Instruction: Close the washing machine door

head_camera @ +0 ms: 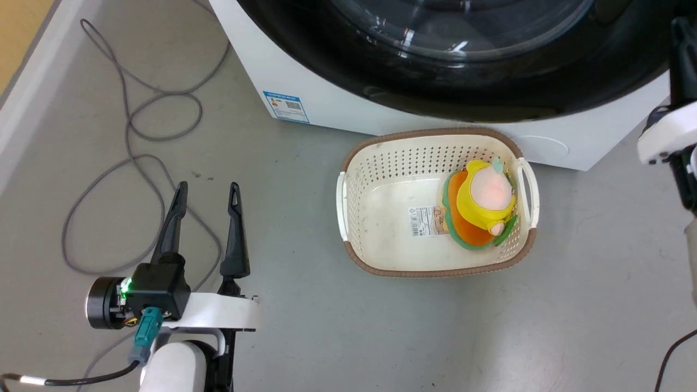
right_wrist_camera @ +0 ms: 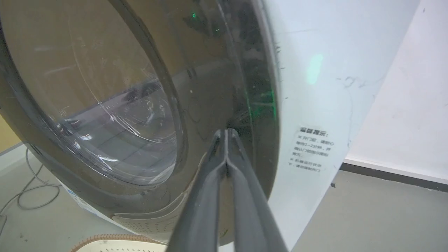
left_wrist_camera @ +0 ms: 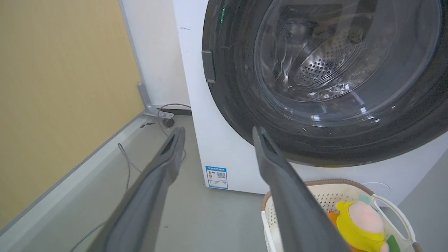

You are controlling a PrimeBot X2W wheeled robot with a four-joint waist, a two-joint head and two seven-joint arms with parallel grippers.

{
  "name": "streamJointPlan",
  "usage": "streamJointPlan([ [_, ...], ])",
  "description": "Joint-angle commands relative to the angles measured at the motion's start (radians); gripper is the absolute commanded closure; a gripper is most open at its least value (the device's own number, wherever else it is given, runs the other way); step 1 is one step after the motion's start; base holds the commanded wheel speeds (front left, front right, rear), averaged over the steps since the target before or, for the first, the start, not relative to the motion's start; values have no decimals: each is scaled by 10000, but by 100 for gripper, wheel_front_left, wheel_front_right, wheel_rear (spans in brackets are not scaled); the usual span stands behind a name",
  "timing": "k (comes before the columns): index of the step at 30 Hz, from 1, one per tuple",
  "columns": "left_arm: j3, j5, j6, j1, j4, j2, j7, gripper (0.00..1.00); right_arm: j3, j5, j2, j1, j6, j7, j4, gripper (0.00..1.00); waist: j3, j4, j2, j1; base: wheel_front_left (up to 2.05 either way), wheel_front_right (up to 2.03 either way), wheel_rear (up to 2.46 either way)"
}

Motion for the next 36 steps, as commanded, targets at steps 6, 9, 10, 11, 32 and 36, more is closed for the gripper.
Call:
streamJointPlan([
  [6,-62,-122,148,-202,8,-17,-43,0,-323,-367,-29,-740,-11,-34,838,100,67,35,0,-1,0,0,0],
  [9,-60,-117,182,-219,3,-17,-43,0,-506,-468,55,-872,-11,-34,1042,100,75,12,0,-1,0,0,0],
  [10,-61,-102,188,-216,9,-17,-43,0,-548,-515,90,-882,-11,-34,1090,100,66,4,0,-1,0,0,0],
  [11,-57,-84,196,-211,23,-17,-43,0,-565,-577,122,-872,-11,-34,1096,100,40,-9,0,-1,0,0,0],
  [32,593,358,85,1177,609,37,-44,0,-483,-278,1703,4429,-11,-34,-5720,100,-2616,-1245,0,-1,0,0,0],
  [36,629,399,92,1490,660,38,-44,0,-325,-215,2007,5556,-11,-34,-6001,100,-2948,-1501,0,-1,0,0,0],
])
